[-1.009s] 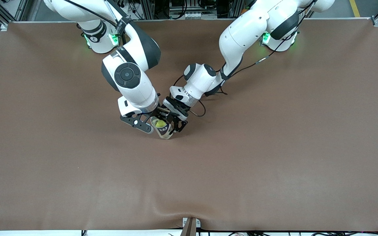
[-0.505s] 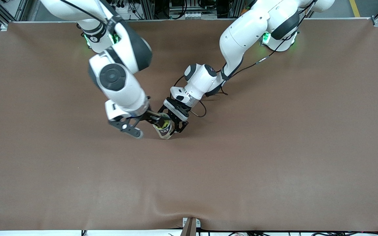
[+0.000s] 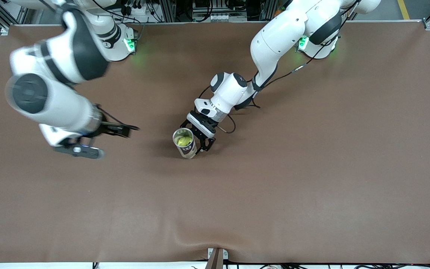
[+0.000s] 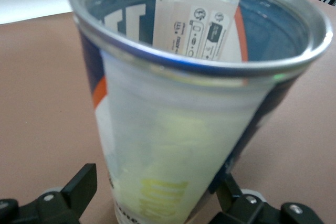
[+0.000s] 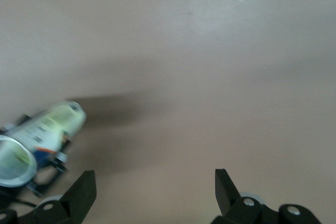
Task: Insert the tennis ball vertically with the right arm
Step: 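Withdraw the right gripper while the left gripper releases the tube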
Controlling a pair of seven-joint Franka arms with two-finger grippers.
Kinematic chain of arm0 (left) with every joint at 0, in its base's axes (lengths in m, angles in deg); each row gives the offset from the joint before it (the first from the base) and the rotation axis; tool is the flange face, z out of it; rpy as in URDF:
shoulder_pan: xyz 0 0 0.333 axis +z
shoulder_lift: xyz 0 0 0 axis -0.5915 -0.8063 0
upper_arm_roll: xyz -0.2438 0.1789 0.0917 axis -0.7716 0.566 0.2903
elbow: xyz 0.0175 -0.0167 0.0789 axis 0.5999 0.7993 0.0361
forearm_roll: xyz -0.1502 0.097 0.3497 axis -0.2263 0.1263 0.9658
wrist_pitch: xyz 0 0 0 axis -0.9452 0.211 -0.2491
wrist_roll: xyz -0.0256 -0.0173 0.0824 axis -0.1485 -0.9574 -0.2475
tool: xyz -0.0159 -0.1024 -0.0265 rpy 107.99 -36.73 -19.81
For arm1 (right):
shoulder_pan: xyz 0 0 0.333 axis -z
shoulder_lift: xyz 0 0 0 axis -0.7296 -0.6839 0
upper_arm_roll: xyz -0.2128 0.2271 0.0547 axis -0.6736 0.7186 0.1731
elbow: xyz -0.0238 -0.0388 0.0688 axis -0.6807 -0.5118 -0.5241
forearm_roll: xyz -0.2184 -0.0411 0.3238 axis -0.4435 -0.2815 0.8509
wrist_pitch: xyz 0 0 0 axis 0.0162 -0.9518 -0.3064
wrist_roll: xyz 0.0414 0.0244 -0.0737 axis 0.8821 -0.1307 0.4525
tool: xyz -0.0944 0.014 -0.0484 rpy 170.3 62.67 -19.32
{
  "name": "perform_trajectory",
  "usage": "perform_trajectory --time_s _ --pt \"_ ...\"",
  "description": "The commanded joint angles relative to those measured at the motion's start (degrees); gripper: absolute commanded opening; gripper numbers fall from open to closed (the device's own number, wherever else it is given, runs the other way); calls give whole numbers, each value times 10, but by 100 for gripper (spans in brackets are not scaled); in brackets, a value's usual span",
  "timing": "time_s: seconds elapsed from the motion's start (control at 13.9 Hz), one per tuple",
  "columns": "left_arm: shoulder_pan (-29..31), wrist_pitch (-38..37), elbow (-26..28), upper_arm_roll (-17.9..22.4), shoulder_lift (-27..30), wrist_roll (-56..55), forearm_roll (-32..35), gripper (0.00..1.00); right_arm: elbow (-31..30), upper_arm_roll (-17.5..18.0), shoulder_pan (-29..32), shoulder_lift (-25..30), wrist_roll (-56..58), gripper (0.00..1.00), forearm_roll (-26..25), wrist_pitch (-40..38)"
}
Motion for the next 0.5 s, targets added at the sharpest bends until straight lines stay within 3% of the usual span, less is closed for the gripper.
perform_trajectory --time_s 0.0,0.43 --pt "-1 2 48 1 43 0 -39 100 -7 7 49 40 93 100 -2 -50" --pt "-6 2 109 1 91 2 -76 100 14 8 120 67 208 100 -4 -83"
